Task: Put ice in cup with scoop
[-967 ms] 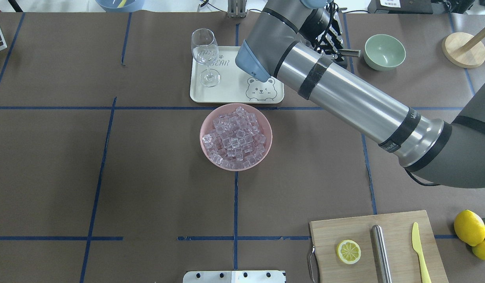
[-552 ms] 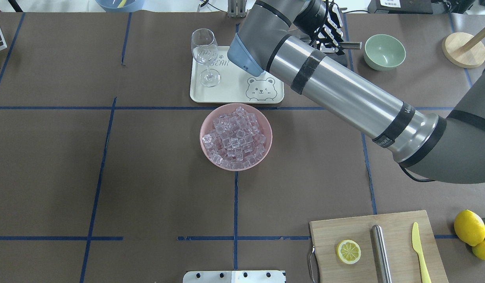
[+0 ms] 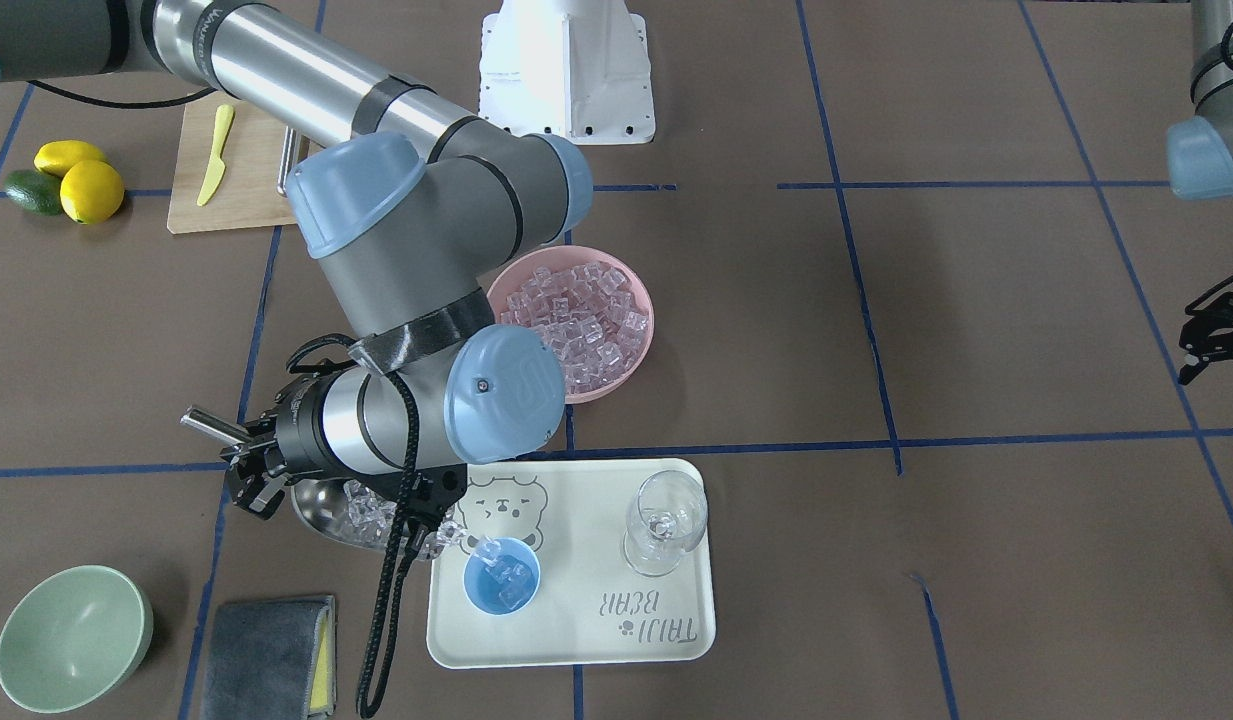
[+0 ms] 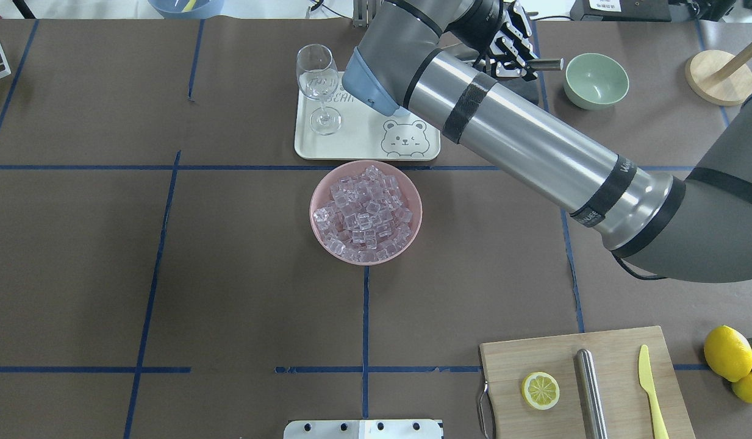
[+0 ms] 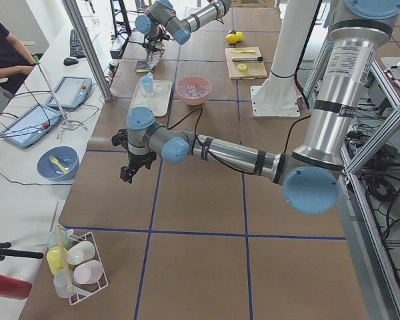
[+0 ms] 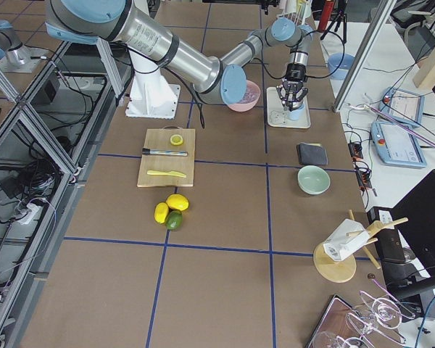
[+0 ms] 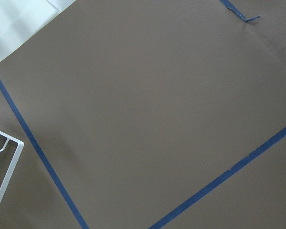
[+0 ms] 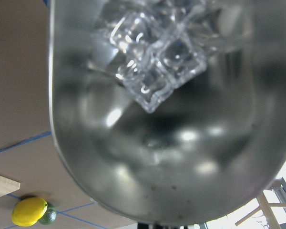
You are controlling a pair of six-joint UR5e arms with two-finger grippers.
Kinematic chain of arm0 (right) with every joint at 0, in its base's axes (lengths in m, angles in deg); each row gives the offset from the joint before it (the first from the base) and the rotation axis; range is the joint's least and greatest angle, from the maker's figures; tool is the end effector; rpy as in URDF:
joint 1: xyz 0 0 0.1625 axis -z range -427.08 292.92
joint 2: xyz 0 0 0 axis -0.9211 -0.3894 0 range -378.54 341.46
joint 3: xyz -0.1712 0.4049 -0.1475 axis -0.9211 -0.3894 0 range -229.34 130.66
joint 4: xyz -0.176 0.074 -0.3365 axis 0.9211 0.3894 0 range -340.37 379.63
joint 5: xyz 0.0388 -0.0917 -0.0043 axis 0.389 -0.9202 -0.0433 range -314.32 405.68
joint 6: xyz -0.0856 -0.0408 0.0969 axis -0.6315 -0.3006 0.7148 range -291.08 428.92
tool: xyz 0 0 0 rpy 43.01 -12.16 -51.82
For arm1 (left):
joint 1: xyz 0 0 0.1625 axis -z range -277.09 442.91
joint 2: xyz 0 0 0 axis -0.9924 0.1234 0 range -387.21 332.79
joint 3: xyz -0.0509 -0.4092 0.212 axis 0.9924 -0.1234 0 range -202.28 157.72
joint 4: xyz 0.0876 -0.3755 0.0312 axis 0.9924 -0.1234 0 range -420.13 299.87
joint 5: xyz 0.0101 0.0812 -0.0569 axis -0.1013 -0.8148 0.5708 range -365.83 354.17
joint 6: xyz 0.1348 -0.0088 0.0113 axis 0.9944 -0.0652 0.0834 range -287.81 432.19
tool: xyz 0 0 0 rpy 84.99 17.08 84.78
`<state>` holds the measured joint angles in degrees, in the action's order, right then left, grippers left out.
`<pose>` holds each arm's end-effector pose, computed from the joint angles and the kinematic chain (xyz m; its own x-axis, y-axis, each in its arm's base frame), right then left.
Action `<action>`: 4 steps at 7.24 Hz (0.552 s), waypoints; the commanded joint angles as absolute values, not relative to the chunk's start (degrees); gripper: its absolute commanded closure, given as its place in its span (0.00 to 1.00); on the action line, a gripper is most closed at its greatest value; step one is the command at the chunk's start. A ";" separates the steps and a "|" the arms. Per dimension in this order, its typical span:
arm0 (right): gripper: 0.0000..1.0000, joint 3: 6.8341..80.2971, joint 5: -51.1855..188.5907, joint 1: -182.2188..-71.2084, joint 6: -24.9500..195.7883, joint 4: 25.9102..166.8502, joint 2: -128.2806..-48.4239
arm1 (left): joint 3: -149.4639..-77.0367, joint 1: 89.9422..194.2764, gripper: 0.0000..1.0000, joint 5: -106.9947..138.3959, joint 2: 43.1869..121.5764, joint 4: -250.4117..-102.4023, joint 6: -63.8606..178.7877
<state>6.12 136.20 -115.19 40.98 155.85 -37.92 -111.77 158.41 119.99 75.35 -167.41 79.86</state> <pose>-0.4394 -0.6876 0.2533 0.3506 -0.9322 0.0903 0.9300 0.3351 -0.1513 0.0972 -0.5912 0.5862 0.6777 0.5890 -0.4403 -0.3116 0.7724 0.5535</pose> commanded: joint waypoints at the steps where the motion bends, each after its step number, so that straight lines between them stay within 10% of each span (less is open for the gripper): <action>1: 1.00 6.12 135.42 -115.16 40.45 156.39 -37.97 | -111.58 158.41 0.00 120.03 75.53 -167.36 80.45; 4: 1.00 6.03 135.42 -115.25 40.35 156.65 -37.88 | -111.40 158.41 0.00 120.03 75.53 -167.35 80.46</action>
